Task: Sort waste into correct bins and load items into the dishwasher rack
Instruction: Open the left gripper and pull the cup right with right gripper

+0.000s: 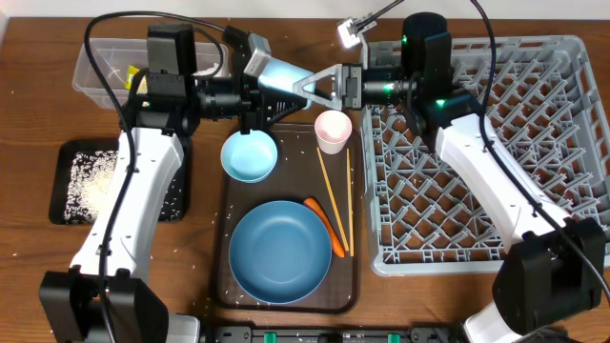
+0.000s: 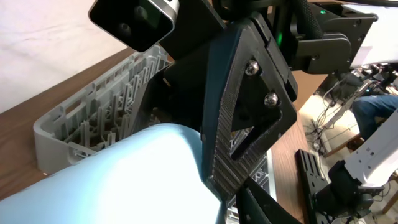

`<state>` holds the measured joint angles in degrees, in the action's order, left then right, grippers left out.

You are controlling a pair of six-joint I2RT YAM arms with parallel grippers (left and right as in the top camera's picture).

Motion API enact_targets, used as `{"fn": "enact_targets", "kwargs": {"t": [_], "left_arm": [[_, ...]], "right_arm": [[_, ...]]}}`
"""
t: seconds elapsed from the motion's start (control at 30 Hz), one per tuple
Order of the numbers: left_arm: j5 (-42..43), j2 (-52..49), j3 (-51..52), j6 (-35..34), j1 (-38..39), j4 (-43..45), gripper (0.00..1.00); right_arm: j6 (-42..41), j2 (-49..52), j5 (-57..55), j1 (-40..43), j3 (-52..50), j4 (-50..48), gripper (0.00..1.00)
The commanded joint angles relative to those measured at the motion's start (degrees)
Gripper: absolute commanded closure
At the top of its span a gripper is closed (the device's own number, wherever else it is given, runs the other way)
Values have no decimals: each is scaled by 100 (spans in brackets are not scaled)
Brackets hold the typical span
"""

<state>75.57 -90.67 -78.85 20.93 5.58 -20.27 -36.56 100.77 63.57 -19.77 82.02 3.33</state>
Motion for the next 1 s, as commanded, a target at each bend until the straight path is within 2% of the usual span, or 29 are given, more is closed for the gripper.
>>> {"fn": "enact_targets", "kwargs": {"t": [0.0, 0.97], "left_arm": [[304, 98, -199, 42, 76, 131, 61], [306, 98, -199, 39, 76, 107, 62]], "right_arm": [[354, 157, -313, 46, -157, 282, 53], [949, 157, -223, 343, -157, 1060, 56]]}}
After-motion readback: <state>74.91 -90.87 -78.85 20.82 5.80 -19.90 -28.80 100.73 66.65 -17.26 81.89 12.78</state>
